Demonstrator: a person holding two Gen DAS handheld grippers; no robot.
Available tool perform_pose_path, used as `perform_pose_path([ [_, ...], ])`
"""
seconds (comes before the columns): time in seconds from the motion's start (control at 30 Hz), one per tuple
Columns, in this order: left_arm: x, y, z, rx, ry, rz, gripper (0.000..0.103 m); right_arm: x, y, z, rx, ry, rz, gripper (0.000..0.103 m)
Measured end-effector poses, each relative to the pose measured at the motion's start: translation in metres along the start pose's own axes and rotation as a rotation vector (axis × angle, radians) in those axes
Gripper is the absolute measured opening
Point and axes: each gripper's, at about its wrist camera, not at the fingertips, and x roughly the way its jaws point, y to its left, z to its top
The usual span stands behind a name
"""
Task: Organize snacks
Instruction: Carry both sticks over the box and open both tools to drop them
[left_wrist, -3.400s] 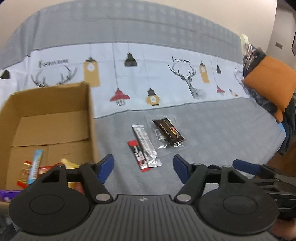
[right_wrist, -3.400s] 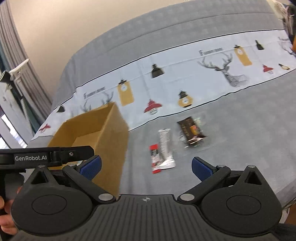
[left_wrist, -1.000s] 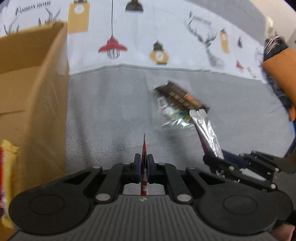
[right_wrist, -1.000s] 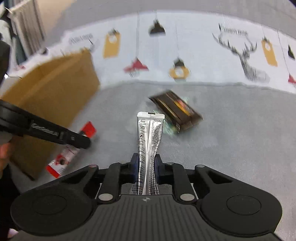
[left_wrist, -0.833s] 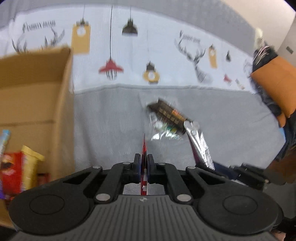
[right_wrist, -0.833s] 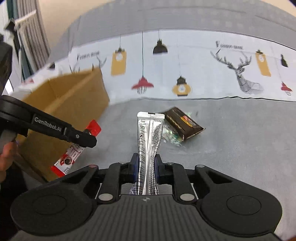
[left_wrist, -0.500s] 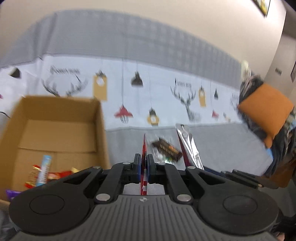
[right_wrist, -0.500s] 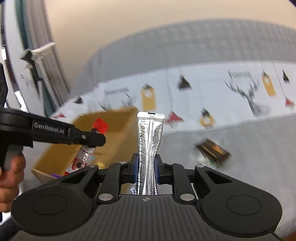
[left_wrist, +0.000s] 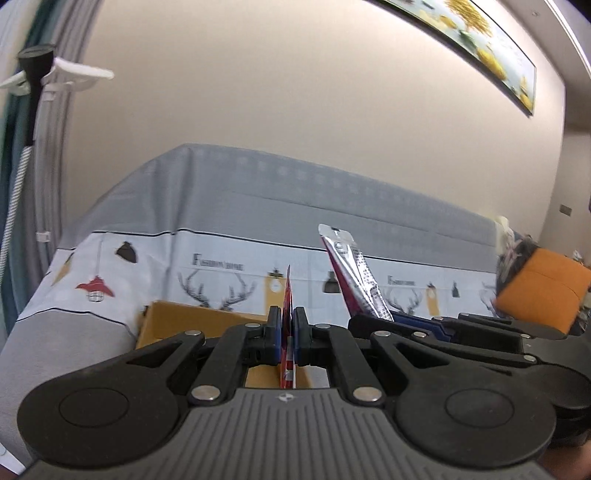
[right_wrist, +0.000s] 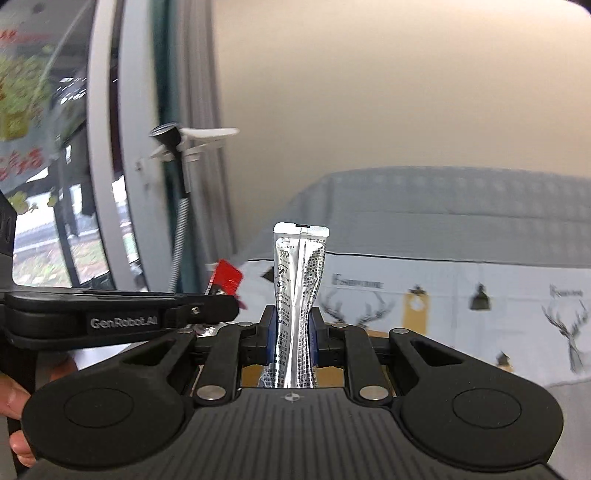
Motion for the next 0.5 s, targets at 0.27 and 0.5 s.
perform_pose_path([
  [0.27, 0.062, 0.078, -0.032, -0.103, 0.124, 0.037, 0.006, 0.073, 0.019, -0.029, -0.02, 0.127, 0.025, 0.018],
  [0.5, 0.136, 0.135, -0.087, -0.164, 0.296, 0.078, 0.006, 0.154, 0.011, -0.087, 0.005, 0.304, 0.02, 0.018],
])
